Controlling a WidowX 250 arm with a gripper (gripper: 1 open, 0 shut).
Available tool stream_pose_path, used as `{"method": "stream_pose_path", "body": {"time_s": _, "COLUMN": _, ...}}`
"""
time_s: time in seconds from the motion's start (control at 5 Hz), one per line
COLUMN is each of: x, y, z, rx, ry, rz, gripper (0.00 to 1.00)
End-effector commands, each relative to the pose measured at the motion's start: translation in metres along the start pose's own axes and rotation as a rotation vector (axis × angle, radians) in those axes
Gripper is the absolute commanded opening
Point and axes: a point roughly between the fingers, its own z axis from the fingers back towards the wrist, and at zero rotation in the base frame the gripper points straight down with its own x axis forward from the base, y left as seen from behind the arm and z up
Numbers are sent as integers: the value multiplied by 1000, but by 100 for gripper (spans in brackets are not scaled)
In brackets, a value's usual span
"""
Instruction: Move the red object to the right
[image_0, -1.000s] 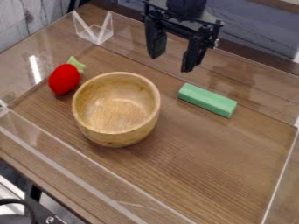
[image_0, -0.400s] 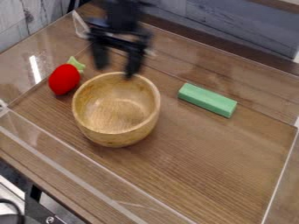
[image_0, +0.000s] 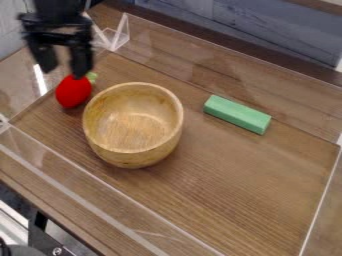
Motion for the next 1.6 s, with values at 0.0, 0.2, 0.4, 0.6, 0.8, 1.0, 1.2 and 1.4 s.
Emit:
{"method": "stream_pose_path", "body": {"time_s": 0.0, "x": 19, "y": 35, "z": 11, "rx": 4, "ry": -66, "rz": 38, "gripper": 100}}
{"method": "stream_pose_path", "body": {"time_s": 0.2, "x": 31, "y": 50, "z": 1, "rx": -7, "ry": -55, "rz": 58, "gripper": 100}}
{"method": "stream_pose_path", "body": {"time_s": 0.4, "x": 35, "y": 55, "z": -4, "rx": -12, "ry": -41, "rz": 37, "gripper": 100}}
{"method": "stream_pose_path", "body": {"time_s": 0.6, "x": 38, "y": 56, "z": -10, "rx": -18, "ry": -24, "rz": 18, "gripper": 100}}
{"method": "stream_pose_path", "body": {"time_s": 0.8, "x": 36, "y": 57, "z": -29, "rx": -26, "ry": -12, "rz": 32, "gripper": 100}}
{"method": "stream_pose_path", "body": {"time_s": 1.0, "x": 35, "y": 57, "z": -45, "rx": -42, "ry": -7, "rz": 51, "gripper": 100}}
{"method": "stream_pose_path", "body": {"time_s": 1.2, "x": 40, "y": 58, "z": -65, "rx": -68, "ry": -7, "rz": 59, "gripper": 100}}
{"method": "stream_pose_path", "body": {"time_s": 1.4, "x": 46, "y": 58, "z": -78, "rx": -105, "ry": -10, "rz": 67, "gripper": 100}}
